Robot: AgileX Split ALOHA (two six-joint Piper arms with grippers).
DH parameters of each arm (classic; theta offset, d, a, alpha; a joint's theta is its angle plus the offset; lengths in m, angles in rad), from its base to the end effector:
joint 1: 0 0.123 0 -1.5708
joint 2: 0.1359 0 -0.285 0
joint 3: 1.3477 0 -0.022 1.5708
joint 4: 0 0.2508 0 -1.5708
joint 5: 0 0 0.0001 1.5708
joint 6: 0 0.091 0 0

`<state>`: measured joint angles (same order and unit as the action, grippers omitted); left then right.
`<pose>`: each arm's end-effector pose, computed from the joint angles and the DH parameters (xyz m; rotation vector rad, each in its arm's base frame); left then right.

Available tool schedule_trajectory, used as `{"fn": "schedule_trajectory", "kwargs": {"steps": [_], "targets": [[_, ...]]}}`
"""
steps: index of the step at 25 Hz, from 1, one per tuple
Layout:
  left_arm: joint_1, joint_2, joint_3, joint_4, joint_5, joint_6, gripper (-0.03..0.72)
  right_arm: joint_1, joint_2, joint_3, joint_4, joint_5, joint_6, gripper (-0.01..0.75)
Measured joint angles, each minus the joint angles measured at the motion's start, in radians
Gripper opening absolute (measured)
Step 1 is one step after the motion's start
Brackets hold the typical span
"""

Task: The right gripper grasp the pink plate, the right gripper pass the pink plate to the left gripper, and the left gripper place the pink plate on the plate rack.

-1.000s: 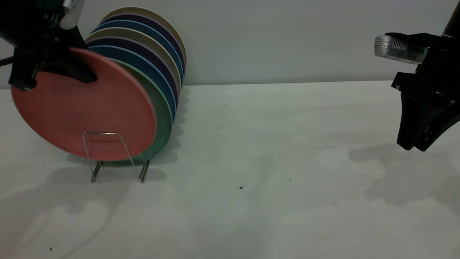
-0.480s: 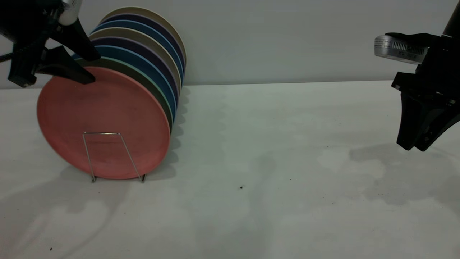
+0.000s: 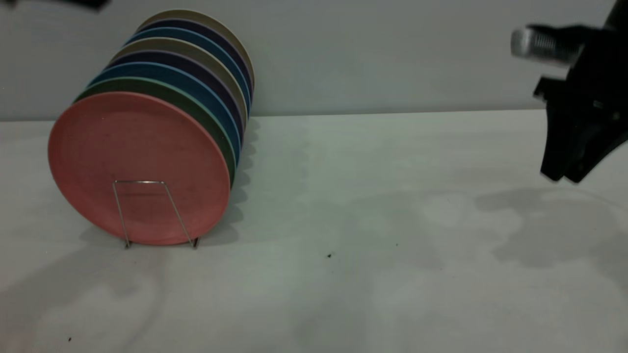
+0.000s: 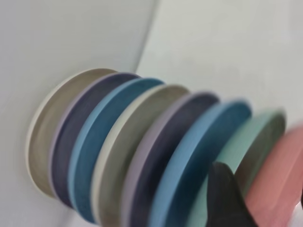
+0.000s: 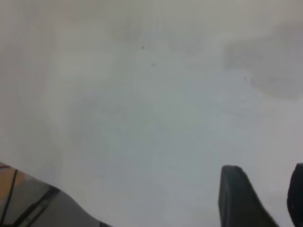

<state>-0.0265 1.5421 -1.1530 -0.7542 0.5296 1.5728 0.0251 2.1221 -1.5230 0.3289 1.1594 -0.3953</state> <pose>0.3405 -0.0406 0.2974 1.1466 1.9073 0.0702 0.4024 0.0371 0.1530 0.4161 -3.0331 -0.4747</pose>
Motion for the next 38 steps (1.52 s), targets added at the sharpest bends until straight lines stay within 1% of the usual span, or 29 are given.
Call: {"fn": "schedule_trajectory", "kwargs": {"steps": [2,4,5,8,9,12,13,16,21,23,31,38], "targets": [[0.000,-0.033,0.000,0.002,0.001,-0.269,0.420,0.000,0.000,-0.061,-0.044,0.028,0.047,0.277],[0.000,-0.055,0.000,0.056,0.020,-0.598,0.420,0.000,-0.008,-0.110,-0.106,0.031,0.111,0.278],[0.000,-0.064,0.000,0.110,0.043,-0.759,0.420,0.000,-0.019,-0.118,-0.130,0.032,0.137,0.278],[0.000,-0.083,0.000,0.331,0.147,-1.136,0.420,0.000,-0.071,-0.122,-0.176,0.042,0.188,0.278],[0.000,-0.091,0.000,0.417,0.188,-1.239,0.420,0.000,-0.092,-0.122,-0.183,0.045,0.194,0.278],[0.000,-0.117,0.000,0.637,0.296,-1.453,0.420,0.000,-0.178,-0.123,-0.185,0.050,0.207,0.278],[0.000,-0.128,0.000,0.697,0.326,-1.493,0.420,0.000,-0.206,-0.123,-0.185,0.052,0.208,0.278],[0.000,-0.174,0.000,0.803,0.382,-1.573,0.420,0.004,-0.323,-0.083,-0.199,0.052,0.210,0.278],[0.000,-0.281,0.027,0.829,0.479,-1.602,0.420,0.005,-0.577,0.094,-0.210,0.065,0.210,0.278],[0.000,-0.355,0.083,0.829,0.489,-1.612,0.420,0.005,-0.694,0.189,-0.203,0.066,0.210,0.278],[0.000,-0.736,0.391,0.831,0.492,-1.636,0.420,0.005,-1.147,0.561,-0.180,0.077,0.188,0.278],[0.000,-1.124,0.536,0.831,0.539,-1.637,0.420,0.005,-1.519,0.807,-0.180,0.081,0.123,0.278]]}}
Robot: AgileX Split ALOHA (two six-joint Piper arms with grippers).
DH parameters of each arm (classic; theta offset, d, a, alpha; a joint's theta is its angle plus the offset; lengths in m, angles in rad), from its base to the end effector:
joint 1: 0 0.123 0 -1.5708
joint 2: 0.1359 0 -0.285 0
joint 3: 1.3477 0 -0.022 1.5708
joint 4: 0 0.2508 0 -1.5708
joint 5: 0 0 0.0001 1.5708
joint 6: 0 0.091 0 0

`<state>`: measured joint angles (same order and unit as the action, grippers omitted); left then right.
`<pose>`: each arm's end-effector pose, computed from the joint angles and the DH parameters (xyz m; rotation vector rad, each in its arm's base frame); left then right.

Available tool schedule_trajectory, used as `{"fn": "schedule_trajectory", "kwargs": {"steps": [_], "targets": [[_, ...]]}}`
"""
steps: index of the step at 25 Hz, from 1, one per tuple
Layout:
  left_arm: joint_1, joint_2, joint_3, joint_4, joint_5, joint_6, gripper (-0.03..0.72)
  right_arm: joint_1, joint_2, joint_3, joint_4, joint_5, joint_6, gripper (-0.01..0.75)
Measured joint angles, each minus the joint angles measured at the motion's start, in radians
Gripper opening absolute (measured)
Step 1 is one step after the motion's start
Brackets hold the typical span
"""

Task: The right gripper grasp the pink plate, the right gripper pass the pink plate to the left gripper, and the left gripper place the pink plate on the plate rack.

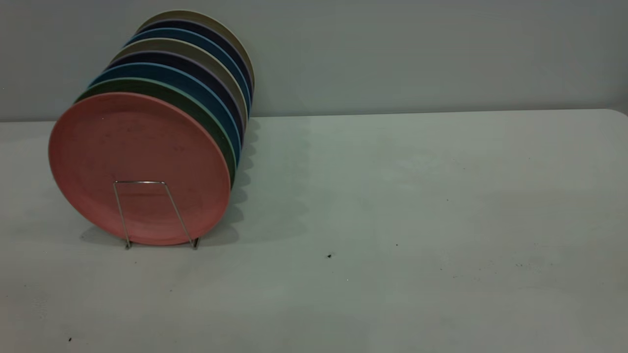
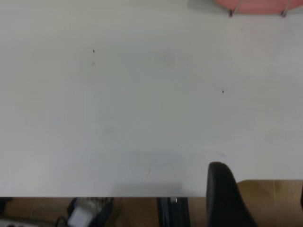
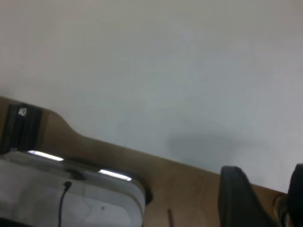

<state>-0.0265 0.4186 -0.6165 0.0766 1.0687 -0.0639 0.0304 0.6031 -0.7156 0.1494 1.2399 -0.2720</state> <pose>0.0567 0.0046 0.3006 -0.0334 2.3513 0.0528 0.0761 0.0151 0.3087 -0.3779 2.5677 0.1144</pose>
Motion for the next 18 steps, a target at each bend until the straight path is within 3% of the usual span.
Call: {"fn": "schedule_trajectory", "kwargs": {"steps": [7,11,18], "targets": [[0.000,-0.267,0.080,0.002,0.089,0.002,0.420,0.000,-0.215,0.200,0.007,-0.027,-0.008,0.278],[0.000,-0.344,0.124,0.002,0.076,0.010,0.420,0.000,-0.260,0.229,0.017,-0.091,-0.008,0.278],[0.000,-0.361,0.130,-0.015,0.069,0.040,0.420,0.000,-0.266,0.235,-0.001,-0.103,0.003,0.278]]}}
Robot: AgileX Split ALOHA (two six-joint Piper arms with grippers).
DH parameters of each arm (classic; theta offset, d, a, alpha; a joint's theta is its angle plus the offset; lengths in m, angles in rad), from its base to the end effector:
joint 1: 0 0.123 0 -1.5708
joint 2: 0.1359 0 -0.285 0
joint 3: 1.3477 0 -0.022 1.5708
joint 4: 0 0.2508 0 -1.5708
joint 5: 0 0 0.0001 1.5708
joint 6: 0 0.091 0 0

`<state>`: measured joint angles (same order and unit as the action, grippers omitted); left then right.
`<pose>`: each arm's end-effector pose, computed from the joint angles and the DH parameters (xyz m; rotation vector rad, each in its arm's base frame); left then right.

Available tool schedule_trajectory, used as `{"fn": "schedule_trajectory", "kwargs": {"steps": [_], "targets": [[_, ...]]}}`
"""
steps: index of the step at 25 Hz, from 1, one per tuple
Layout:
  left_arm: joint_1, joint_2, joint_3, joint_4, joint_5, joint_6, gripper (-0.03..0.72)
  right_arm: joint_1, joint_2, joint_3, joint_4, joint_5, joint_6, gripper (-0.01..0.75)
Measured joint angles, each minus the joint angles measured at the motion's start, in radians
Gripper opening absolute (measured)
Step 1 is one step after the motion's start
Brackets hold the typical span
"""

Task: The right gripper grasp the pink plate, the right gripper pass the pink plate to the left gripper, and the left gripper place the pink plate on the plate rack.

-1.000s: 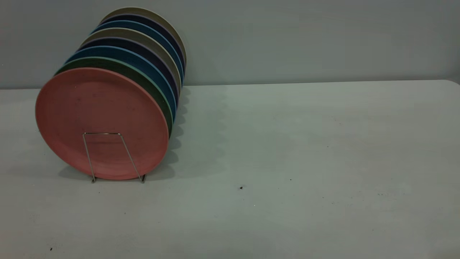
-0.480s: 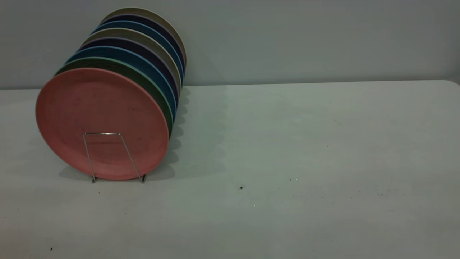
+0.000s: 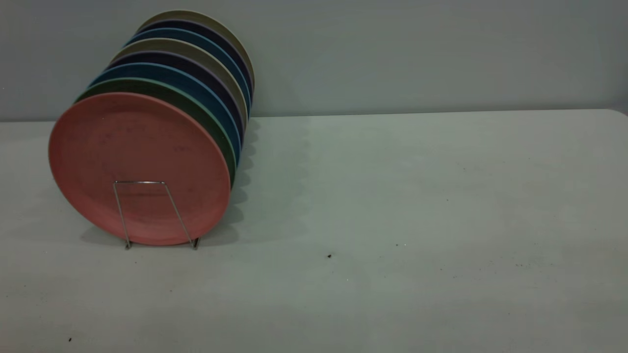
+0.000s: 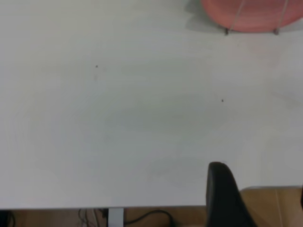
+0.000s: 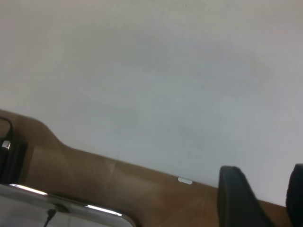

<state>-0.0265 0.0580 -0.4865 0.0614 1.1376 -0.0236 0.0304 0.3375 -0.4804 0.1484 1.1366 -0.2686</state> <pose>0.0016 0.0050 0.2678 0.0001 2.1913 0.0474 0.0409 0.0135 0.2607 -0.3474 2.4392 0.0904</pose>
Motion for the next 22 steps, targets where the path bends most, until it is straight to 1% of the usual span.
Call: {"fn": "schedule_trajectory", "kwargs": {"steps": [7,22], "targets": [[0.000,0.000,0.000,-0.044,0.000,0.024,0.420,0.000,0.000,0.000,0.000,-0.001,0.000,0.278],[0.000,0.000,0.000,-0.061,-0.002,0.024,0.420,0.000,0.000,0.000,0.000,-0.003,0.004,0.278]]}}
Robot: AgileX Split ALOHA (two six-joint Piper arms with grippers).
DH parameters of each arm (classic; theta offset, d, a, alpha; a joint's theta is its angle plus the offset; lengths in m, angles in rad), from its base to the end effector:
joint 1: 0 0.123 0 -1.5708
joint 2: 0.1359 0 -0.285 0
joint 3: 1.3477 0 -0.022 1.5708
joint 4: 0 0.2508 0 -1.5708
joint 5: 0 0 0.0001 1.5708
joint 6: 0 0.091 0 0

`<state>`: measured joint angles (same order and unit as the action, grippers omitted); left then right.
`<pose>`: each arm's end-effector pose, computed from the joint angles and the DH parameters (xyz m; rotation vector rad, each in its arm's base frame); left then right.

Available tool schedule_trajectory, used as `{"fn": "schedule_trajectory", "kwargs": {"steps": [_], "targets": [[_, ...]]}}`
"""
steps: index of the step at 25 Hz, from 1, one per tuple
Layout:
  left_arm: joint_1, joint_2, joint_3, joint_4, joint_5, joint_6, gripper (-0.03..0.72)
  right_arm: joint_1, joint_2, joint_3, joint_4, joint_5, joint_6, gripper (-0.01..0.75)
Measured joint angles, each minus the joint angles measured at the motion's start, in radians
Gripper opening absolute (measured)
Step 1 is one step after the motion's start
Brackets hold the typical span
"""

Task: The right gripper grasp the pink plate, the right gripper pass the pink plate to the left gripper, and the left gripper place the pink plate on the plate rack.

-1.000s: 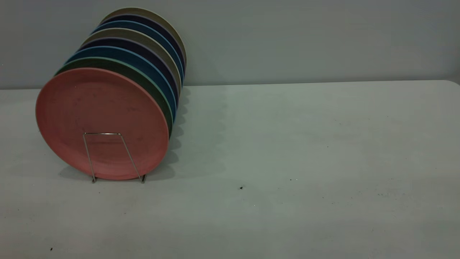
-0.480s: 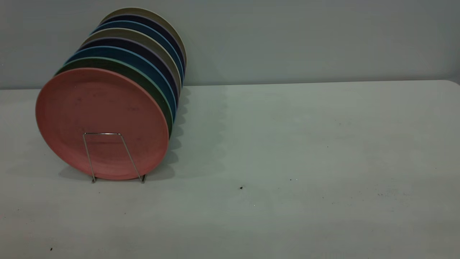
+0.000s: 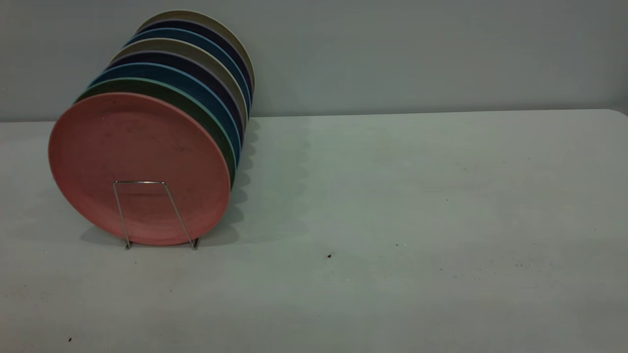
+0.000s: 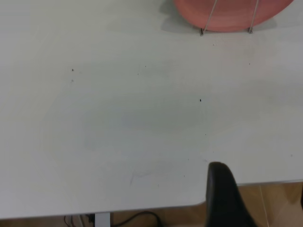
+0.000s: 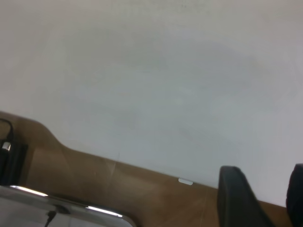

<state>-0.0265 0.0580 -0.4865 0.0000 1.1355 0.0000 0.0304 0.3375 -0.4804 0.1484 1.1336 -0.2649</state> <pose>0.0017 0.0000 0.2678 0.0290 2.1904 -0.0150 0.0412 0.0135 0.2609 -0.3422 2.4371 0.0915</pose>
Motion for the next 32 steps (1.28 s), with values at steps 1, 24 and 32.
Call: {"fn": "schedule_trajectory", "kwargs": {"steps": [1,24,32], "targets": [[0.000,0.000,0.000,0.000,0.000,0.000,0.420,0.000,-0.003,0.000,0.000,0.000,0.000,0.278],[0.000,-0.080,0.000,0.000,-0.001,0.000,0.420,-0.013,-0.354,0.000,0.003,0.011,0.000,0.278],[0.000,-0.080,0.000,0.000,-0.001,0.000,0.420,-0.013,-0.354,0.000,0.003,0.011,0.000,0.278]]}}
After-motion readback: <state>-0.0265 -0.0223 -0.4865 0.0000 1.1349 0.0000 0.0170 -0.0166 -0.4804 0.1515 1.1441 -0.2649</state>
